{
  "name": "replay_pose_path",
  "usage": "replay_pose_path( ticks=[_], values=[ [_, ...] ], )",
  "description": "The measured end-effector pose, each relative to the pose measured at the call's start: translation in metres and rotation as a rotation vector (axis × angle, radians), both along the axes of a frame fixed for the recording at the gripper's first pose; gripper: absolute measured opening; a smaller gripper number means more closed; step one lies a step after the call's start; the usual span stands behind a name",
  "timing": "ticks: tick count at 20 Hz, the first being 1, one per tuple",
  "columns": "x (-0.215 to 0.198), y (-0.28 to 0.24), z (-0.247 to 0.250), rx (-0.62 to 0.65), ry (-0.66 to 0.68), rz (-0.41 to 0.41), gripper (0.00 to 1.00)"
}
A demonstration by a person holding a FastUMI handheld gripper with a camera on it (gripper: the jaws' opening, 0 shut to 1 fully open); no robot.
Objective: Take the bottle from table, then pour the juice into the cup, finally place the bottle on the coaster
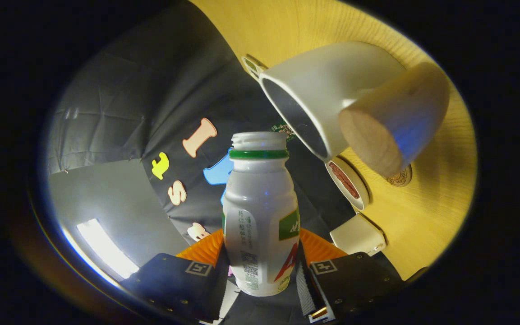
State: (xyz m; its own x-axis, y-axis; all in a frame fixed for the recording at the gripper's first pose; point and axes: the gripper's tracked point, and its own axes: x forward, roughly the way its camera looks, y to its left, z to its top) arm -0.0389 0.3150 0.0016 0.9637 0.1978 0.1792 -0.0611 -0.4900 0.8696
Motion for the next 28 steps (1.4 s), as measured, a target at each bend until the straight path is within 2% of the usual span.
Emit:
replay_pose_path(
  ticks=[4, 13, 19, 24, 28],
  values=[
    [0.008, 0.014, -0.008, -0.281, -0.042, 0.031, 0.65],
    [0.0, 0.028, -0.036, -1.048, -0.093, 0.061, 0.65],
    [0.001, 0.035, -0.044, -1.421, -0.126, 0.055, 0.65],
    [0.014, 0.03, -0.048, -1.705, -0.111, -0.013, 0.65],
    [0.027, 0.024, -0.059, -1.874, -0.085, -0.073, 0.65]
  ],
)
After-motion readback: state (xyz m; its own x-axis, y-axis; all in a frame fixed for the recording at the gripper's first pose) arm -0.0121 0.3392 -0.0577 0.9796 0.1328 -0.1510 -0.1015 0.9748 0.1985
